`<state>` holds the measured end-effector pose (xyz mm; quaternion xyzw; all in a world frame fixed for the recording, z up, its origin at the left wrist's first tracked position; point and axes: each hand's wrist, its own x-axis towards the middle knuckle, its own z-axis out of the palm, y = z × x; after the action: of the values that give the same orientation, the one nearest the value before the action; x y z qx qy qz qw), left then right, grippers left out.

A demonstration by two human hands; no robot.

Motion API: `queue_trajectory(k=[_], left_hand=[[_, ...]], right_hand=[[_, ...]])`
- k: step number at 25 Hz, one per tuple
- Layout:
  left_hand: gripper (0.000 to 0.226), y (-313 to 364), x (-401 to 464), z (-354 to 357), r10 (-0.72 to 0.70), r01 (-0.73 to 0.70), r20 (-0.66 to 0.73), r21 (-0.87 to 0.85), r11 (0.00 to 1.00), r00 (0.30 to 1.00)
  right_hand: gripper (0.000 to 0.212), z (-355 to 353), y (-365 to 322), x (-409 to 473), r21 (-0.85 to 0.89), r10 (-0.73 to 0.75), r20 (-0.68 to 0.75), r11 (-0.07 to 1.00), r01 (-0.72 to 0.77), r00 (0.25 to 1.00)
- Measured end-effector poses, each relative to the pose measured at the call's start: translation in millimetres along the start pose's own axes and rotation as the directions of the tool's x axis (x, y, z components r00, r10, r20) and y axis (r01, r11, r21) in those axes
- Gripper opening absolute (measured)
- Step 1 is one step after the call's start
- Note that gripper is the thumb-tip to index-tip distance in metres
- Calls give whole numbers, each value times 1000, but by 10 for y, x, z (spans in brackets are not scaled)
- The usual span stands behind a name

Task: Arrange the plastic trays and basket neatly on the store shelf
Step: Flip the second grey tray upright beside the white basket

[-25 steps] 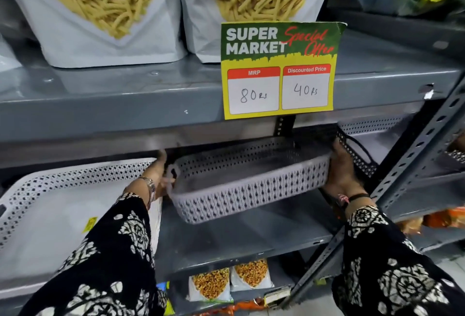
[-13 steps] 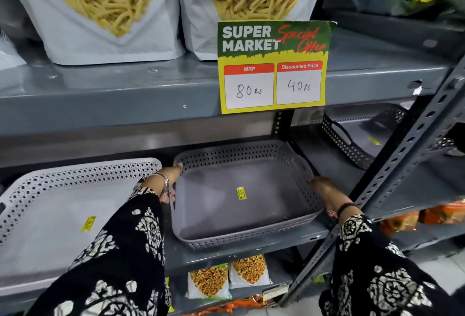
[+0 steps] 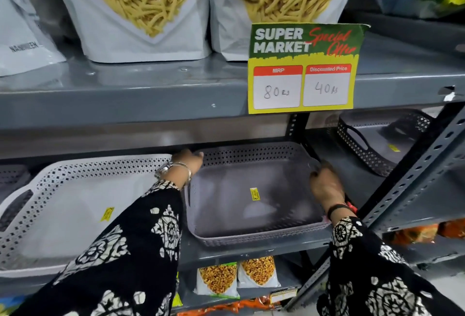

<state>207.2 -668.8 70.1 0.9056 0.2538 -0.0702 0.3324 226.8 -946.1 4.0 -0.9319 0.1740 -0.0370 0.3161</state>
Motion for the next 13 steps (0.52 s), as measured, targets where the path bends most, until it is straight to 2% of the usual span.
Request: queue_trajectory(k=[2,4,5,7,9,13], left_hand=[[47,-99,-24,-104,145,-135,-138,78,988,980],[48,-457,0,-194,340,-245,-315,304,921,886],[51,-694,32,-240,416,-258,-351,416,872,839],[54,-1155,59,-380,412,-211,-329,504,837,850],[56,-1645,91,-545,374,-176,-322,506,844,870],[54,-2381,206,-929,406,-159,-406,519,840,819]], right_hand=[[41,115,-338,-196,-62,-193,10,979,193,981],[35,341,-691,-439,-32,-350,94,935,354,932],[34,462,-839,-560,-26,-402,140,912,409,905],[38,701,-1063,-771,-39,-470,219,871,489,855],[46,924,-1273,-1007,-41,-502,284,845,533,817],[57,1325,-1597,-1397,20,-482,347,861,508,804]])
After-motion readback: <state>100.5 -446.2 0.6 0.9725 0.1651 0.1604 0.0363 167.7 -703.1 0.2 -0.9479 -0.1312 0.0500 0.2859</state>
